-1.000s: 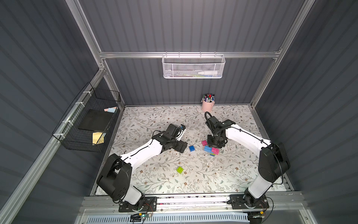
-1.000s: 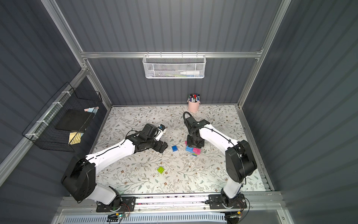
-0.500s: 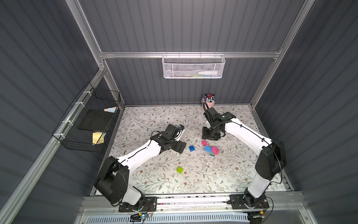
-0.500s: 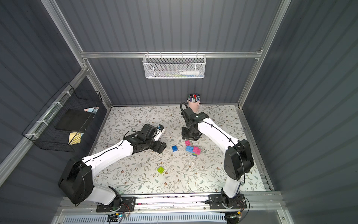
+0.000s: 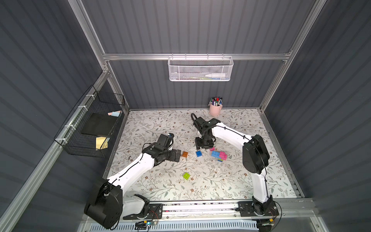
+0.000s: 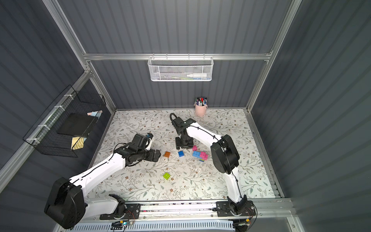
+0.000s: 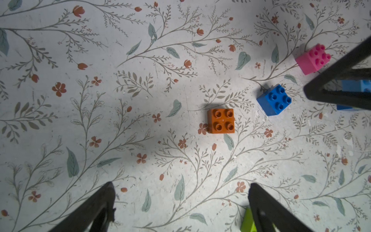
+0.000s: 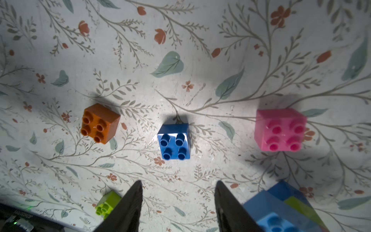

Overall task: Assemble the number 4 with lego
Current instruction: Pick up the lego brick from the center of the board.

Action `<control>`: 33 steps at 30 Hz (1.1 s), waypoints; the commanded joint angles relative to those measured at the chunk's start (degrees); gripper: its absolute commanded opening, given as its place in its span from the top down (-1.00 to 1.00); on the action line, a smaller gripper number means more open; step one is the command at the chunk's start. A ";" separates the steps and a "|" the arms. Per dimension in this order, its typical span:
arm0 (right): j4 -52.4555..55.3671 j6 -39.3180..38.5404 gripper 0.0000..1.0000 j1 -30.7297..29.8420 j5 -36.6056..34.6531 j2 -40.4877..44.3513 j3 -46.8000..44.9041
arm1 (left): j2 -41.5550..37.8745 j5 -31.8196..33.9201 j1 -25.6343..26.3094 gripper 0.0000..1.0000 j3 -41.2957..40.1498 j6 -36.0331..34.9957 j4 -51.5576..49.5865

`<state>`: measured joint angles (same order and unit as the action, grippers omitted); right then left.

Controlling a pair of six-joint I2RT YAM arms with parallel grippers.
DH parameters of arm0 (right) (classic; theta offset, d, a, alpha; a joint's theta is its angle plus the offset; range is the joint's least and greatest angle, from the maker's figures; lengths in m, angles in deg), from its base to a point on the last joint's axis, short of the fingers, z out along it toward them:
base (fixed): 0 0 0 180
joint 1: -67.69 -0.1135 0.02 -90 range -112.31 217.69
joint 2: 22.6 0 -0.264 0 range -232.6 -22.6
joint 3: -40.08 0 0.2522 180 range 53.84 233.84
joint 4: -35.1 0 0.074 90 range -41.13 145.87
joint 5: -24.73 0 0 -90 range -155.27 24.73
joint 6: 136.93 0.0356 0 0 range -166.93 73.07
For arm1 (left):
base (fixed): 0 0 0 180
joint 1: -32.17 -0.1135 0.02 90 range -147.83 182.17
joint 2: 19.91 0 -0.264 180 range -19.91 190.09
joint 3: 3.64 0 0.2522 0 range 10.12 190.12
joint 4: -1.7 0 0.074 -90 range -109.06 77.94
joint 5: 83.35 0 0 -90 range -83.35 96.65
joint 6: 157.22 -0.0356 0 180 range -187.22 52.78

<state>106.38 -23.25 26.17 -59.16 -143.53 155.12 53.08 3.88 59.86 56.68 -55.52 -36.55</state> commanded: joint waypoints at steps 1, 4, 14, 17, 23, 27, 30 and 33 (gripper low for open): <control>2.11 -1.63 -0.18 -0.73 -2.05 -2.18 1.25 | -1.27 -1.52 -0.44 -0.99 -0.44 1.68 -0.12; 1.82 -2.14 -0.19 -1.16 -2.50 -3.97 1.96 | -1.36 -1.62 -0.52 -0.99 -0.42 1.65 0.18; 1.63 -3.12 -0.13 -1.95 -2.07 -7.32 2.58 | -0.92 -2.23 -0.61 -0.99 -0.38 1.55 0.74; 1.18 -2.95 0.00 -2.07 -2.51 -7.77 2.63 | -0.88 -2.24 -0.67 -0.99 -0.42 1.49 0.89; 0.93 -3.08 0.15 -2.34 -2.55 -8.71 2.77 | -0.68 -2.33 -0.70 -0.98 -0.33 1.38 0.87; 0.94 -2.55 0.27 -2.43 -3.37 -8.76 2.71 | -0.59 -2.33 -0.70 -0.98 -0.24 1.28 0.96; 0.92 -1.72 0.44 -2.48 -4.76 -7.42 2.56 | -0.40 -2.42 -0.70 -0.99 -0.07 1.25 0.89; 1.05 -0.86 0.48 -2.35 -6.77 -4.90 2.57 | 0.12 -2.85 -0.71 -0.98 0.36 0.95 0.85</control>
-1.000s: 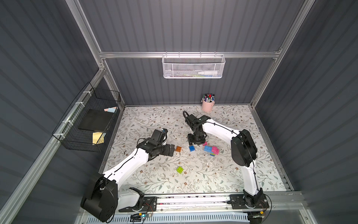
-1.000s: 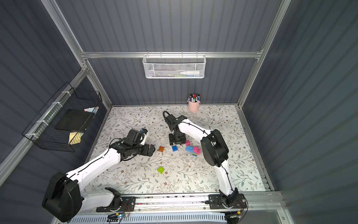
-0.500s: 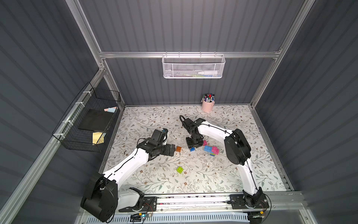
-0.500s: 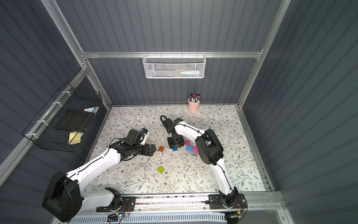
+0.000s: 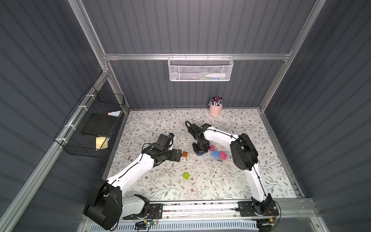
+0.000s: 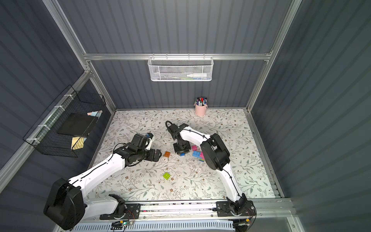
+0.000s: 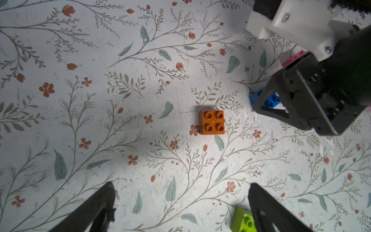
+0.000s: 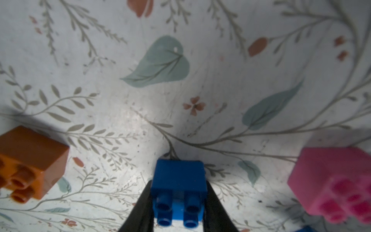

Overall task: Assemble the number 4 with lego
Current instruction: Pick up the lego brick from the center of the board.

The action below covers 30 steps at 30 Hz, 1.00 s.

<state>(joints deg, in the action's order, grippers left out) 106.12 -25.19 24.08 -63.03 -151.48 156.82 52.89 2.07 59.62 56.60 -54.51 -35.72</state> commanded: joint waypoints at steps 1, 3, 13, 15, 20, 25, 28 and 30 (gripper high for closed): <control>1.65 1.27 0.48 -0.12 -3.24 3.86 1.11 | 0.57 -1.17 -0.46 -0.99 0.68 -0.30 0.03; 3.03 2.00 0.49 0.33 -3.47 6.09 1.91 | 1.52 -1.73 -0.46 -0.99 1.53 -1.87 0.45; 12.01 7.45 0.51 3.18 -5.96 17.02 1.34 | 7.87 -2.97 -0.37 -0.99 5.59 -4.48 3.92; 12.93 9.28 0.51 4.30 -5.93 19.66 -0.94 | 8.99 -3.60 -0.37 -0.99 6.26 -4.53 4.57; 13.67 13.37 0.52 6.83 -5.48 25.82 -7.40 | 10.97 -4.78 -0.41 -0.99 7.62 -4.85 5.32; 14.42 17.02 0.52 7.36 -5.33 28.23 -11.48 | 12.05 -5.53 -0.37 -0.99 7.99 -5.02 5.81; 15.39 18.47 0.52 7.62 -5.66 28.10 -12.42 | 12.20 -5.92 -0.38 -0.99 7.61 -4.77 6.25; 15.43 19.25 0.52 8.16 -5.42 27.98 -13.57 | 12.18 -5.97 -0.38 -0.99 7.47 -4.89 6.26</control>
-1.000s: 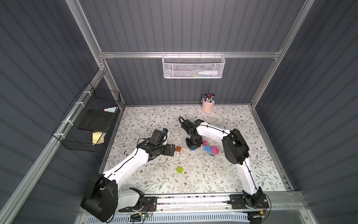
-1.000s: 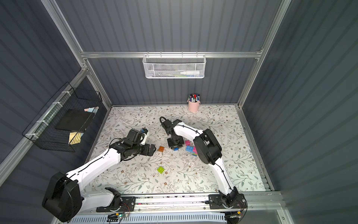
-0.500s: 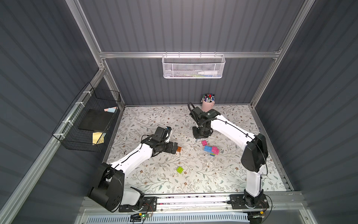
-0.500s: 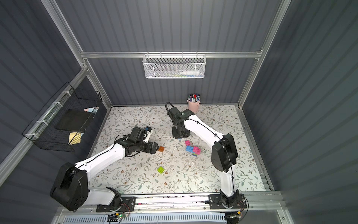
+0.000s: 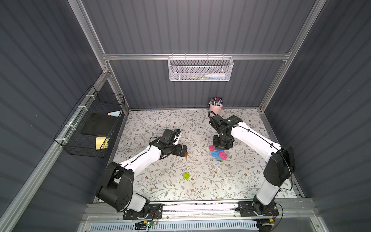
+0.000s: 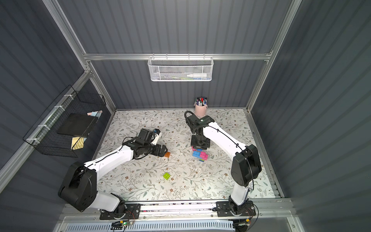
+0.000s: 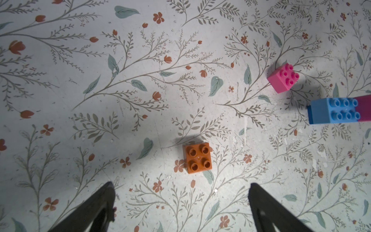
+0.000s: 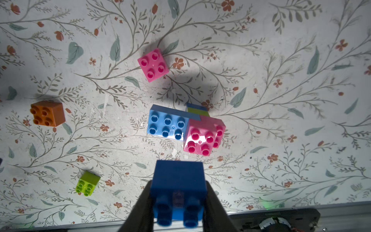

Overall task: Assemble the number 4 with lego
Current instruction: Pick up the lego brick from the center of the board, then assemble the lego brick with the lego brick.

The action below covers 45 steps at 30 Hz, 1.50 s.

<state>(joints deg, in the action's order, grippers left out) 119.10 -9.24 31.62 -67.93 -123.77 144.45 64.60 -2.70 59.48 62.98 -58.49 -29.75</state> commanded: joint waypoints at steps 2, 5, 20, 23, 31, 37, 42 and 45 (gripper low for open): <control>1.96 4.19 0.53 1.26 -0.39 0.42 -2.73 | 0.22 -1.17 -0.24 -0.99 0.93 -0.95 0.31; 0.62 5.07 0.53 2.00 -0.77 1.05 -4.90 | 0.10 -1.26 -0.24 -0.99 0.58 -1.04 0.34; -5.99 9.11 0.54 3.90 1.71 2.19 -10.61 | -0.51 -1.55 -0.24 -0.99 0.18 -1.34 -0.23; -6.34 9.36 0.54 4.01 1.25 2.22 -10.86 | -0.49 -1.48 -0.24 -0.99 0.29 -1.35 -0.29; -7.53 9.15 0.55 4.30 2.78 0.69 -10.59 | -0.51 -1.51 -0.24 -0.99 0.31 -1.60 -0.42; -7.42 9.66 0.55 4.26 3.45 0.44 -12.64 | -0.75 -1.55 -0.24 -0.99 0.21 -1.76 -0.89; -7.83 10.63 0.58 4.28 2.23 1.31 -14.80 | -0.57 -1.71 -0.25 -0.99 0.31 -1.76 -0.92; -7.58 10.64 0.58 4.43 1.74 0.73 -14.82 | -0.53 -1.72 -0.20 -0.99 0.39 -1.78 -0.93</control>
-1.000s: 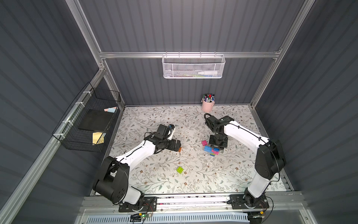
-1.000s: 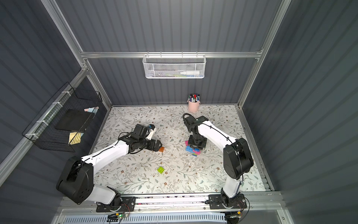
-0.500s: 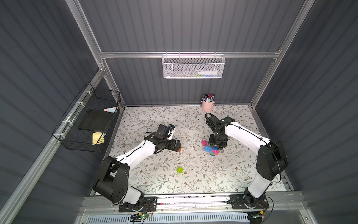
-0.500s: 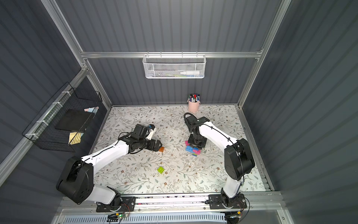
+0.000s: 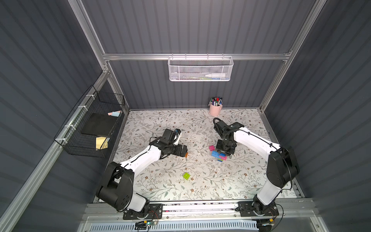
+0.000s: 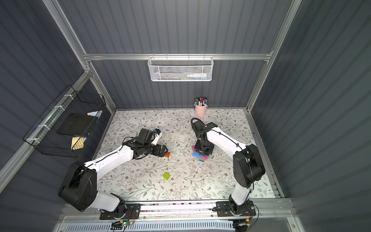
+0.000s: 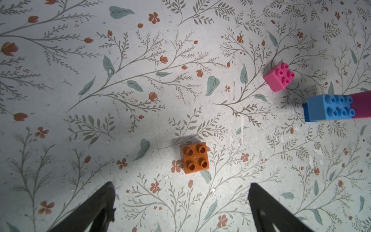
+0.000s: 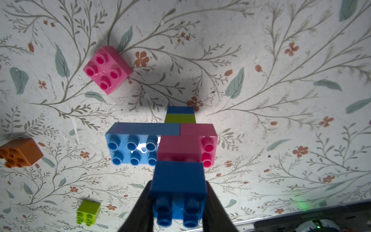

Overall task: Assemble the number 4 with lego
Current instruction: Assemble the lego brick with the lego brick.

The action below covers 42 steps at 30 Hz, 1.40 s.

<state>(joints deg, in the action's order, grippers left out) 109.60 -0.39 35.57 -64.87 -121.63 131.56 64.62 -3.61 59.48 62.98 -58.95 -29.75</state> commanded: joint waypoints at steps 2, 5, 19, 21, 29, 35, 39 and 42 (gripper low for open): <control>1.99 1.53 0.58 0.55 -1.82 -1.99 -1.75 | -0.60 -0.81 -0.24 -0.99 0.27 -1.30 -1.01; 1.53 0.80 0.58 1.03 -1.43 -3.03 -2.06 | -0.74 -0.68 -0.24 -0.99 0.29 -1.42 -1.10; 3.05 -5.63 0.59 3.72 3.59 -9.17 -1.32 | -0.64 -0.80 -0.19 -0.99 0.31 -1.59 -1.44; 3.84 -6.70 0.59 4.03 3.48 -9.61 -1.28 | -0.59 -0.80 -0.22 -0.99 0.34 -1.66 -1.60; 5.54 -9.15 0.59 5.14 3.92 -10.93 -0.54 | -0.16 -1.02 -0.29 -0.99 0.56 -1.75 -1.71; 6.94 -14.62 0.59 5.23 3.03 -11.41 3.05 | -0.04 -1.02 -0.24 -0.99 0.57 -1.86 -1.71; 7.43 -15.49 0.60 5.14 3.87 -8.99 5.34 | -0.24 -0.78 -0.24 -0.99 0.45 -1.86 -1.75; 7.78 -14.63 0.60 5.05 4.90 -6.47 6.80 | -0.32 -0.68 -0.26 -0.99 0.38 -1.88 -1.62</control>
<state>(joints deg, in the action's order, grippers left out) 117.25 -14.40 40.14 -56.98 -127.83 138.38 64.62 -3.96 59.48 62.98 -59.73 -30.19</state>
